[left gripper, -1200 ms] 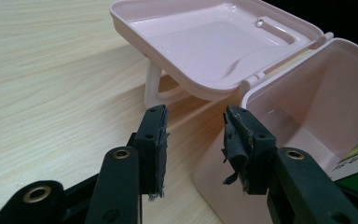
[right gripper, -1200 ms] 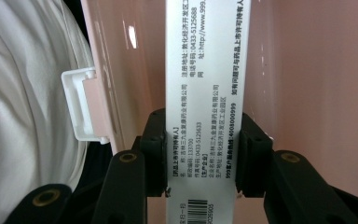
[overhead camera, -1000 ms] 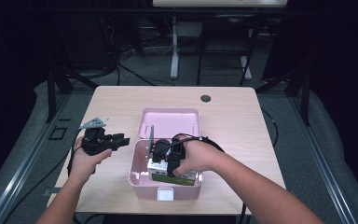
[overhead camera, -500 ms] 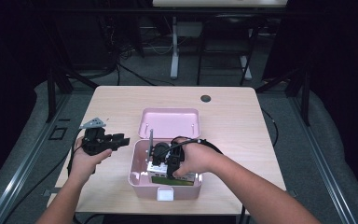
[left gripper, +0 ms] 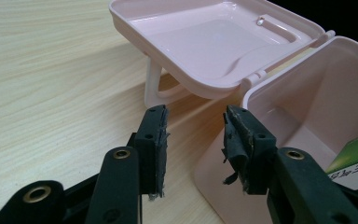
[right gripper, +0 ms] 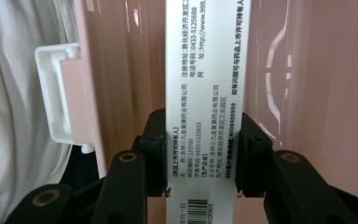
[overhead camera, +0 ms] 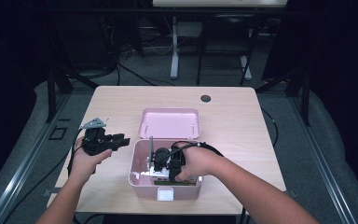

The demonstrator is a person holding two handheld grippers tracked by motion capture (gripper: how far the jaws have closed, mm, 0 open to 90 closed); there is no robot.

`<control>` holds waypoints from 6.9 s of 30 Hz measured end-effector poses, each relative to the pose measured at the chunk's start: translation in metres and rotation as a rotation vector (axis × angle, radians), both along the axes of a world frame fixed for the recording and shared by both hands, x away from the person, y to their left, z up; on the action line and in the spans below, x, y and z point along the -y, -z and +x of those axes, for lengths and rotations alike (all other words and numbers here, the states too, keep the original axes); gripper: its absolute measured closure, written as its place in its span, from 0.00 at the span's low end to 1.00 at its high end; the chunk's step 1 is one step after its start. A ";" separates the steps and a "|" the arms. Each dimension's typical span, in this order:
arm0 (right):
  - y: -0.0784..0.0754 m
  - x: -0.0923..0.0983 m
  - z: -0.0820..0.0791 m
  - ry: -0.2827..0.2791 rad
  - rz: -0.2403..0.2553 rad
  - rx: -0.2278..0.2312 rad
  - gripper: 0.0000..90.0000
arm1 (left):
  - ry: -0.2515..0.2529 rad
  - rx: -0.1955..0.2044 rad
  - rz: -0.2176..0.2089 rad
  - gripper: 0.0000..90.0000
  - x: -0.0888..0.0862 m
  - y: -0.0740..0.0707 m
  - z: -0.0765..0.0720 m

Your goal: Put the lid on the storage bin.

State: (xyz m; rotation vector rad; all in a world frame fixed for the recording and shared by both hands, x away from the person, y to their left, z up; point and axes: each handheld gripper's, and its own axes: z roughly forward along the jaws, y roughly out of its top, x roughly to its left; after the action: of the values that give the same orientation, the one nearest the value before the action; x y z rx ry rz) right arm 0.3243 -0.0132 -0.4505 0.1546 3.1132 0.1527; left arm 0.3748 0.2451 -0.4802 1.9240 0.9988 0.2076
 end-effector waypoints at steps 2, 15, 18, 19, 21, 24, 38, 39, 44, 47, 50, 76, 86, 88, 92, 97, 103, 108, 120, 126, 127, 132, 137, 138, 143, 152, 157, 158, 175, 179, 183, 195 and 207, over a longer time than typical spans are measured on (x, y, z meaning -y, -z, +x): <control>0.002 0.001 -0.001 -0.011 -0.004 0.007 0.68 | 0.001 0.000 0.001 0.66 0.000 0.000 0.000; 0.014 0.006 -0.002 -0.022 -0.029 -0.034 0.68 | -0.001 -0.002 0.005 0.66 0.001 0.002 0.001; 0.016 0.006 -0.002 -0.027 -0.032 -0.037 0.68 | 0.000 -0.002 0.006 0.66 0.001 0.002 0.001; 0.016 0.006 -0.002 -0.029 -0.032 -0.037 0.68 | 0.000 -0.001 0.006 0.66 0.001 0.002 0.001; 0.017 0.005 -0.002 -0.030 -0.038 -0.038 0.68 | -0.001 -0.001 0.004 0.66 0.001 0.002 0.001; 0.018 0.004 -0.002 -0.034 -0.038 -0.039 0.68 | -0.004 -0.005 0.008 0.66 0.000 0.002 0.000; 0.027 0.007 0.004 -0.017 -0.027 -0.064 0.68 | -0.001 -0.002 0.006 0.66 0.001 0.002 0.001; 0.027 0.007 0.005 -0.016 -0.026 -0.065 0.68 | -0.004 -0.005 0.004 0.66 0.001 0.002 0.001; 0.029 0.007 0.006 -0.014 -0.023 -0.069 0.68 | -0.003 -0.005 0.005 0.66 0.001 0.002 0.001; 0.030 0.008 0.007 -0.009 -0.022 -0.073 0.68 | -0.003 -0.004 0.005 0.66 0.001 0.003 0.001; 0.031 0.007 0.008 -0.008 -0.022 -0.073 0.68 | -0.004 -0.003 0.005 0.66 0.001 0.003 0.001; 0.011 0.009 0.005 0.008 0.032 -0.062 0.67 | -0.004 0.001 0.003 0.66 0.000 0.002 0.001; 0.009 0.009 0.002 -0.026 0.027 -0.062 0.69 | -0.005 0.001 0.003 0.66 0.000 0.002 0.001; 0.009 0.009 0.002 -0.034 0.023 -0.064 0.69 | -0.004 0.001 0.004 0.66 0.000 0.002 0.001; 0.009 0.009 0.001 -0.038 0.026 -0.068 0.69 | -0.005 0.001 0.004 0.66 0.000 0.002 0.001; 0.008 0.008 0.002 -0.021 0.020 -0.068 0.68 | -0.003 0.000 0.005 0.66 0.000 0.002 0.001; 0.004 0.011 0.003 -0.006 0.031 -0.073 0.68 | -0.005 -0.003 0.002 0.66 0.000 0.003 0.001; -0.003 0.012 0.002 -0.006 0.041 -0.064 0.68 | -0.005 -0.003 0.001 0.66 0.000 0.003 0.001; -0.029 0.019 -0.001 0.013 0.101 -0.016 0.63 | -0.008 0.001 -0.003 0.66 0.000 0.002 0.001; -0.041 0.027 0.000 0.040 0.148 -0.004 0.60 | -0.006 0.000 0.003 0.66 0.000 0.002 0.001; -0.042 0.028 0.000 0.049 0.152 0.002 0.59 | -0.007 0.000 0.002 0.66 0.000 0.002 0.001; -0.047 0.038 0.003 0.100 0.206 0.034 0.57 | -0.008 0.001 0.002 0.66 0.000 0.002 0.001; -0.047 0.048 0.008 0.172 0.277 0.060 0.55 | -0.007 0.001 0.012 0.65 0.000 0.002 0.001; -0.046 0.050 0.008 0.186 0.285 0.066 0.55 | -0.005 0.002 0.009 0.65 0.000 0.002 0.001; -0.044 0.061 0.011 0.242 0.333 0.110 0.54 | 0.001 0.002 0.012 0.65 0.001 0.003 0.001; -0.038 0.078 0.017 0.335 0.404 0.172 0.54 | -0.001 0.005 0.010 0.65 0.001 0.000 0.000; -0.034 0.087 0.020 0.374 0.441 0.178 0.56 | 0.002 0.012 0.007 0.65 0.001 -0.001 -0.001; -0.033 0.088 0.021 0.377 0.449 0.177 0.56 | -0.003 0.008 0.005 0.65 0.002 -0.001 -0.001; -0.038 0.095 0.038 0.510 0.541 0.236 0.60 | 0.036 0.037 -0.002 0.65 0.007 -0.013 -0.008; -0.038 0.093 0.043 0.536 0.555 0.248 0.61 | 0.037 0.038 0.002 0.65 0.007 -0.013 -0.008; -0.037 0.093 0.049 0.568 0.558 0.260 0.62 | 0.036 0.043 0.000 0.65 0.008 -0.015 -0.009; -0.035 0.100 0.064 0.675 0.576 0.295 0.62 | 0.049 0.047 0.006 0.65 0.013 -0.015 -0.011; -0.033 0.105 0.078 0.749 0.589 0.312 0.63 | 0.071 0.048 0.019 0.66 0.019 -0.014 -0.013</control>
State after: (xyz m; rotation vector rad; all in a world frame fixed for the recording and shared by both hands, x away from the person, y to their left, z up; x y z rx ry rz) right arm 0.4023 -0.1184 -0.4178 1.1333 2.4027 0.9362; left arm 0.3617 0.2260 -0.4659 1.9599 0.8982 0.2217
